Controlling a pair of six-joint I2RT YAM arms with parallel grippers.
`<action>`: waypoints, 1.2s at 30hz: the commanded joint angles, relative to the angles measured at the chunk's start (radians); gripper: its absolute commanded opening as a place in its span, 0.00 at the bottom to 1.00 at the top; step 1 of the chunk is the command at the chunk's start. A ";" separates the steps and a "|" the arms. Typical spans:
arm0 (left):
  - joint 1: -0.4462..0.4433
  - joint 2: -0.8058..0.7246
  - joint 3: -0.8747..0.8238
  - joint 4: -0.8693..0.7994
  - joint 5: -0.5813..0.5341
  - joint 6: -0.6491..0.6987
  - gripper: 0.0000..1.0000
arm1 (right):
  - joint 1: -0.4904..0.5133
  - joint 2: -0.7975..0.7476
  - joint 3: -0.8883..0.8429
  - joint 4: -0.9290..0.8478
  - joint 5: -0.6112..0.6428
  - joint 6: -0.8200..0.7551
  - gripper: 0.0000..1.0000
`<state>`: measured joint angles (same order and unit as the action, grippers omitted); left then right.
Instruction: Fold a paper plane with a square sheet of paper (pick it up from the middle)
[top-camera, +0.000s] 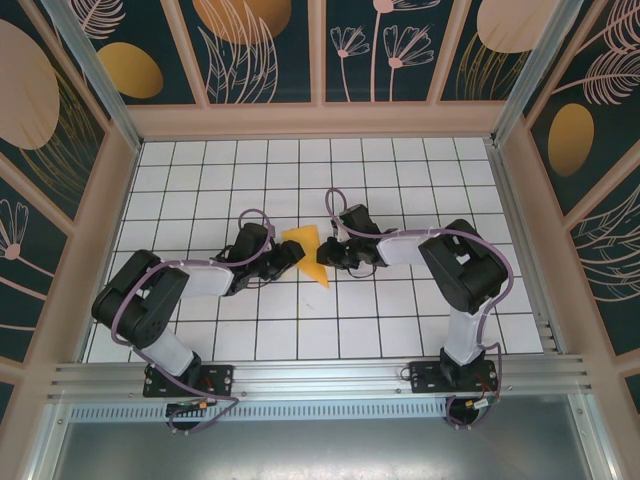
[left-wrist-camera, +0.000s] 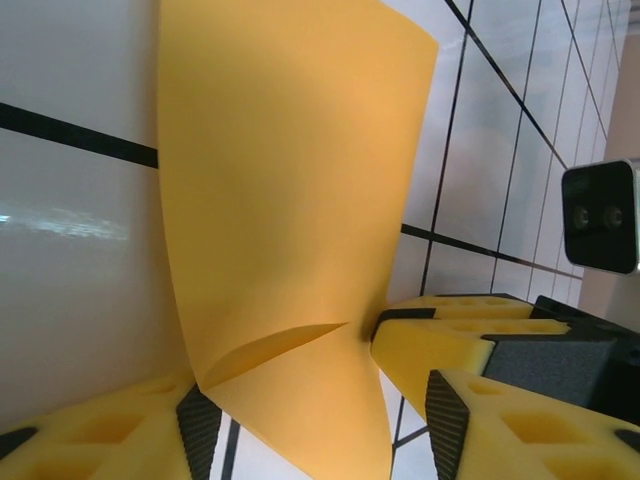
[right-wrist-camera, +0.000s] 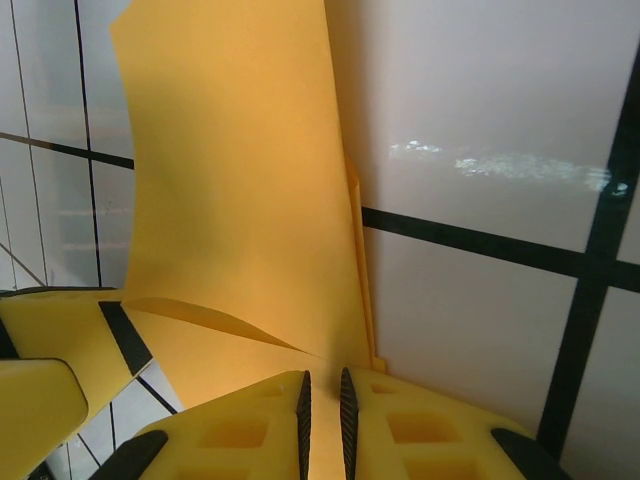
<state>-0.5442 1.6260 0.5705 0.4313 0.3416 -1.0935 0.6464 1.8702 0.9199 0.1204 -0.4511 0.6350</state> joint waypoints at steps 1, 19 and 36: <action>-0.006 0.012 0.024 0.052 0.046 0.006 0.54 | -0.012 0.008 -0.036 -0.060 0.022 -0.028 0.21; -0.009 -0.008 0.004 0.026 -0.026 -0.015 0.05 | -0.028 -0.197 -0.067 0.027 0.099 -0.193 0.45; -0.014 -0.117 -0.013 -0.075 -0.154 -0.096 0.03 | 0.208 -0.332 -0.289 0.347 0.487 -0.573 0.68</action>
<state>-0.5522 1.5223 0.5629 0.3935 0.2146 -1.1698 0.8356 1.5166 0.6659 0.3321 -0.0441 0.1772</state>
